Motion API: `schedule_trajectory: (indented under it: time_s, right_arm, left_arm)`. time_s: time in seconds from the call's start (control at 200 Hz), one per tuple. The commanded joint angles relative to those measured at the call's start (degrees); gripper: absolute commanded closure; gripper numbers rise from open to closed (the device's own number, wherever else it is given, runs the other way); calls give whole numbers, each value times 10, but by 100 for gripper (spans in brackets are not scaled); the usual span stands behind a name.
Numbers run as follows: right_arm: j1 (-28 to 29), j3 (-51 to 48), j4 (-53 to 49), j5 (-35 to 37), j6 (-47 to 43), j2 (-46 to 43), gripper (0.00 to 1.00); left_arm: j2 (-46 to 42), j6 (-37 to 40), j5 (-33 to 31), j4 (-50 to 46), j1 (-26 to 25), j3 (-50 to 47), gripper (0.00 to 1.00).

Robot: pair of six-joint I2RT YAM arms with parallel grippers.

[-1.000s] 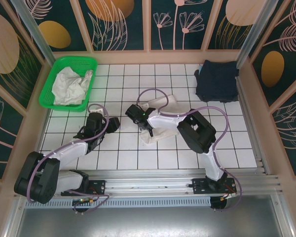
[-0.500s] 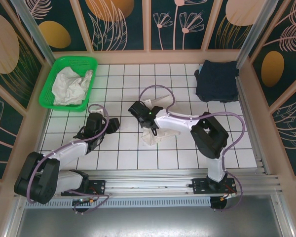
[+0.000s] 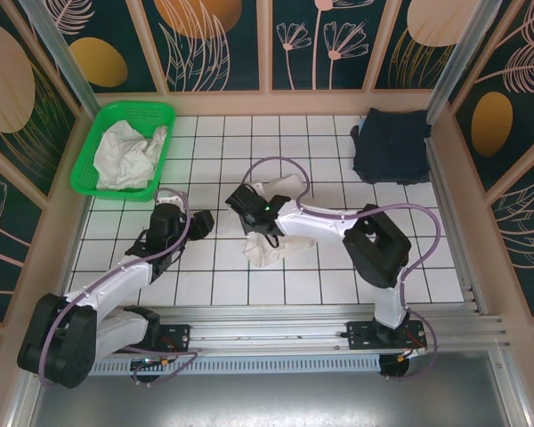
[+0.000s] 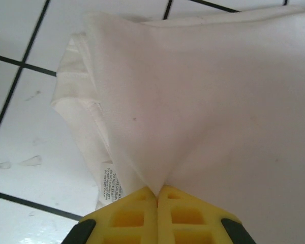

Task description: Fold and stack the t-shirts

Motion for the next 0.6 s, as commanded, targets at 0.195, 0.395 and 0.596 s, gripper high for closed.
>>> schedule_trajectory:
  time_s: [0.195, 0.395, 0.596]
  right_arm:
    - [9, -28, 72, -47, 15, -27, 100]
    - [7, -28, 47, -35, 21, -41, 100]
    - [9, -8, 52, -63, 13, -38, 100]
  left_arm:
    - [132, -12, 33, 72, 4, 20, 52]
    - [256, -12, 72, 108, 4, 87, 63]
    - [326, -19, 105, 119, 4, 129, 70]
